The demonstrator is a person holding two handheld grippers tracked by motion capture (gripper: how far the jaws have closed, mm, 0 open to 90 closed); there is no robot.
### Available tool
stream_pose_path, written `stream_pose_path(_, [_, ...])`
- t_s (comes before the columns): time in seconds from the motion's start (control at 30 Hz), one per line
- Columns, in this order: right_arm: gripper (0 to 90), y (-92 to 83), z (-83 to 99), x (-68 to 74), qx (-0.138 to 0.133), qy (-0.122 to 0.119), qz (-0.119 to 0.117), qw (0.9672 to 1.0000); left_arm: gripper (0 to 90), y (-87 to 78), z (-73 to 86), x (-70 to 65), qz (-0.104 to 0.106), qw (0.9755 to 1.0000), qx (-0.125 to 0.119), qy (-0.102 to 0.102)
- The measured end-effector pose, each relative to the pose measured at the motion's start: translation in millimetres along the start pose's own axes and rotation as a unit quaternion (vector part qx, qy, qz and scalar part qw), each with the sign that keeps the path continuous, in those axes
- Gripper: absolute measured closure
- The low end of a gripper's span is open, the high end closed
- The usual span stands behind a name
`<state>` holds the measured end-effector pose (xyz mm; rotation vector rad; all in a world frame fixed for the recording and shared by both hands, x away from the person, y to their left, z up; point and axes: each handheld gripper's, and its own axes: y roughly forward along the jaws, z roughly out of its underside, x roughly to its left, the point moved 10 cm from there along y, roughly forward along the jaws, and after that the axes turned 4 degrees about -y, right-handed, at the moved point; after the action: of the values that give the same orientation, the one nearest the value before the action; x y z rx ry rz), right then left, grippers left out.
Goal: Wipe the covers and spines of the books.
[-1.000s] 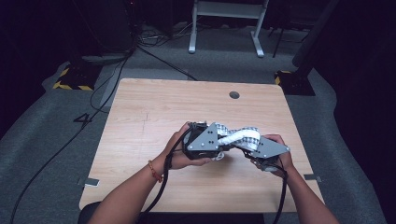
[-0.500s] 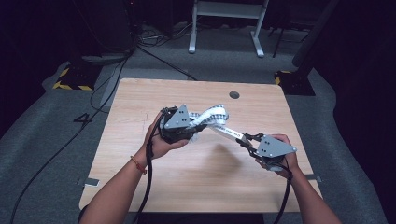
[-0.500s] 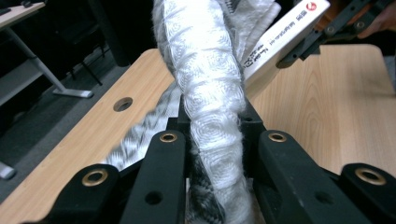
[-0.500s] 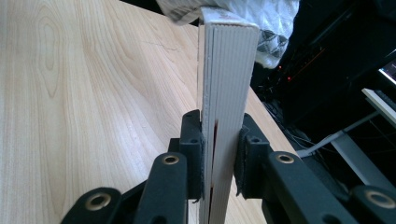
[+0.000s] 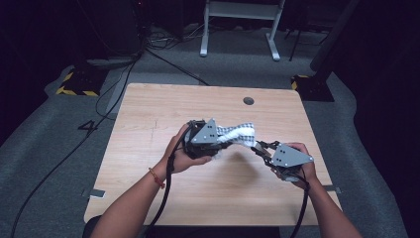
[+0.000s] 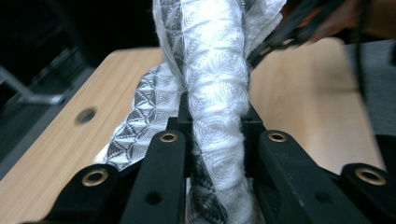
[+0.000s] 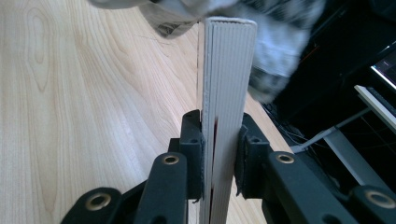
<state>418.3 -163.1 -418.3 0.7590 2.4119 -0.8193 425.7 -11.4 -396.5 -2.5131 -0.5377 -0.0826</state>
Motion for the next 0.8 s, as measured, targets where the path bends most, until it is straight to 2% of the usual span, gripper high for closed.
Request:
stream_pose_path(0.03, [76.4,-0.4,0.3,-0.9,0.0,0.001,0.002,1.0,78.5,-1.8,4.4,6.6,-0.002,0.9999,0.001,-0.014])
stream_pose_path(0.1, [76.4,-0.7,0.1,-2.3,-0.002,0.004,0.003,1.0,78.4,-3.5,7.5,10.4,0.007,0.9997,-0.001,-0.024])
stream_pose_path(0.2, [76.4,0.5,-0.9,-2.5,0.0,0.001,0.004,1.0,78.3,-3.2,4.7,6.7,0.018,0.9995,-0.01,-0.023])
stream_pose_path(0.23, [76.4,3.5,-2.4,-1.4,0.0,0.0,0.003,1.0,78.3,0.0,-3.1,-2.7,0.03,0.9993,-0.018,-0.014])
stream_pose_path(0.27, [76.4,3.5,-2.4,-1.4,0.0,0.0,0.003,1.0,78.2,0.0,-3.1,-2.7,0.03,0.9993,-0.018,-0.014])
stream_pose_path(0.4, [76.4,8.0,-7.2,1.1,-0.001,-0.005,0.003,1.0,78.1,10.9,-25.8,-29.7,0.062,0.9974,-0.032,0.019])
stream_pose_path(0.43, [76.4,7.8,-7.8,1.1,-0.002,-0.006,0.003,1.0,78.1,14.8,-35.8,-40.1,0.078,0.9957,-0.04,0.029])
stream_pose_path(0.57, [76.4,5.3,-7.5,-0.7,-0.005,-0.002,0.007,1.0,78.1,18.6,-39.3,-41.7,0.07,0.996,-0.036,0.042])
stream_pose_path(0.63, [76.4,2.0,-4.1,-3.1,-0.002,0.0,0.011,0.9999,78.2,20.2,-28.3,-27.4,0.054,0.998,-0.024,0.022])
stream_pose_path(0.67, [76.4,2.0,-4.1,-3.1,-0.002,0.0,0.011,0.9999,78.1,20.2,-28.3,-27.4,0.054,0.998,-0.024,0.022])
stream_pose_path(0.8, [76.4,-1.9,-1.3,-5.1,-0.002,0.003,0.013,0.9999,78.1,17.2,-4.1,2.3,0.014,0.9999,-0.003,-0.007])
